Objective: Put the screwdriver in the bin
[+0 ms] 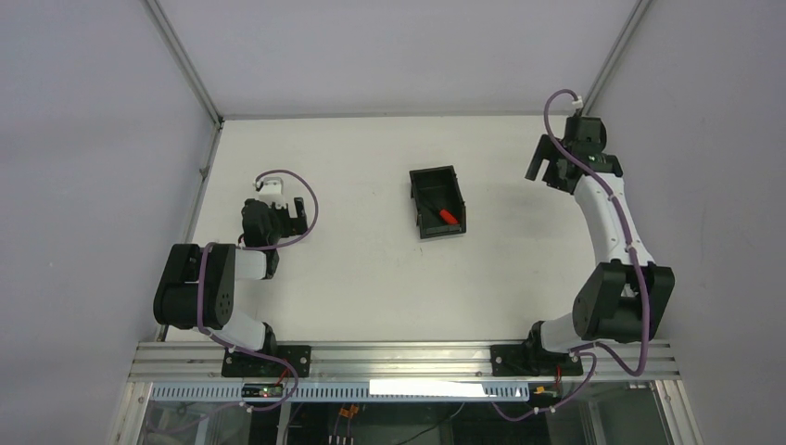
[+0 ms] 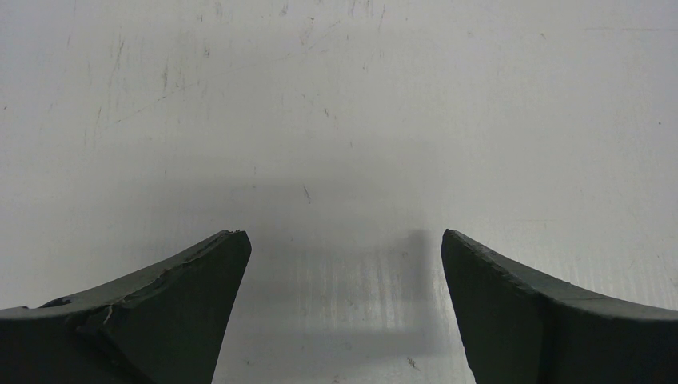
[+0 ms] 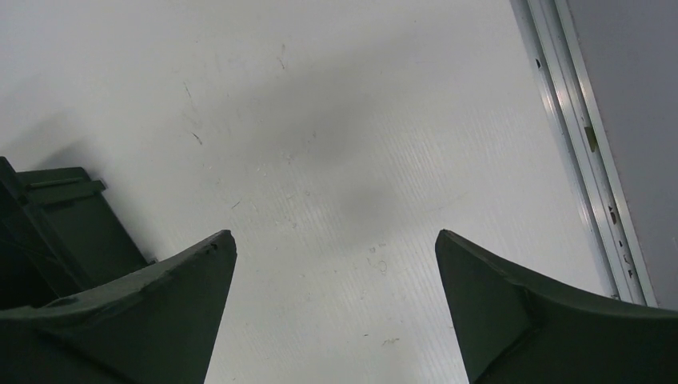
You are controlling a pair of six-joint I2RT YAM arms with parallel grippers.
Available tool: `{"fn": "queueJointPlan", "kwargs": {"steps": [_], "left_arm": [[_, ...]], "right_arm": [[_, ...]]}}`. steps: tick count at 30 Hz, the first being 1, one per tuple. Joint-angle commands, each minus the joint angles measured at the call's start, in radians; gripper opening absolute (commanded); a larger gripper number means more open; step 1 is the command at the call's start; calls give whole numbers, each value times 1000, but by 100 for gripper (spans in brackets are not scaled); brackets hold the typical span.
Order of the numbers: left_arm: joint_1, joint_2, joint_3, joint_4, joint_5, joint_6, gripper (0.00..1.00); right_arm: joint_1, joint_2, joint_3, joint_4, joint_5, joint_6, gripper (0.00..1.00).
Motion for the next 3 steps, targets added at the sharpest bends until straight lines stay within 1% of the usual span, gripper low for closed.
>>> {"fn": "queueJointPlan", "kwargs": {"steps": [1, 3], "left_arm": [[10, -25, -6, 34, 13, -9, 99], [10, -25, -6, 34, 12, -9, 99]], "right_arm": [[1, -32, -16, 27, 8, -10, 99], [1, -36, -21, 38, -4, -11, 99]]}}
